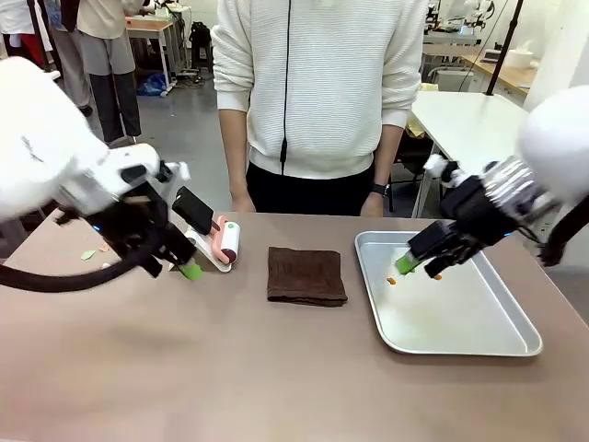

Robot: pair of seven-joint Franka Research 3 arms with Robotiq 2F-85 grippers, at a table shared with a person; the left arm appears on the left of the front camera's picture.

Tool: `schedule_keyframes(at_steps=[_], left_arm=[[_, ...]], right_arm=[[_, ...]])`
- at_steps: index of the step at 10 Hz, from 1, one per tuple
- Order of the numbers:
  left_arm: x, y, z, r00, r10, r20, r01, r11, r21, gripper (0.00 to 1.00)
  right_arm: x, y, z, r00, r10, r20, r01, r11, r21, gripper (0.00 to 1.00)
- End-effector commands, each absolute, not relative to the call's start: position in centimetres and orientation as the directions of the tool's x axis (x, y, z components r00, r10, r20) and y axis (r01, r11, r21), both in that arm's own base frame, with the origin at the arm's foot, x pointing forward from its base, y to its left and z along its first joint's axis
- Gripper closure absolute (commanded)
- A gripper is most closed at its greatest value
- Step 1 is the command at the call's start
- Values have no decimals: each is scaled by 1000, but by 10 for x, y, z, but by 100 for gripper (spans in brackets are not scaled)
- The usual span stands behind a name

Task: Clean the surface of the table.
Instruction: Hold the Lint Roller with your left hand and the towel with your right hand.

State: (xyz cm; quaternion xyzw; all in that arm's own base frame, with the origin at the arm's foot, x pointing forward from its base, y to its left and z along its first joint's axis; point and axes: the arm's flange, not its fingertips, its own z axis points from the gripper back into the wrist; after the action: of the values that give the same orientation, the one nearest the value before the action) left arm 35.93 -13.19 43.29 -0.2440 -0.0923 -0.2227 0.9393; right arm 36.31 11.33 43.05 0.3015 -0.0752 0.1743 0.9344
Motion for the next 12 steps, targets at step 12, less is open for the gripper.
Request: schedule_keyframes(at_steps=[12], left_arm=[[251,71,424,811,515,278,81,372,-925,0]], right_arm=[[229,-172,396,798,-548,251,-5,410,912,0]])
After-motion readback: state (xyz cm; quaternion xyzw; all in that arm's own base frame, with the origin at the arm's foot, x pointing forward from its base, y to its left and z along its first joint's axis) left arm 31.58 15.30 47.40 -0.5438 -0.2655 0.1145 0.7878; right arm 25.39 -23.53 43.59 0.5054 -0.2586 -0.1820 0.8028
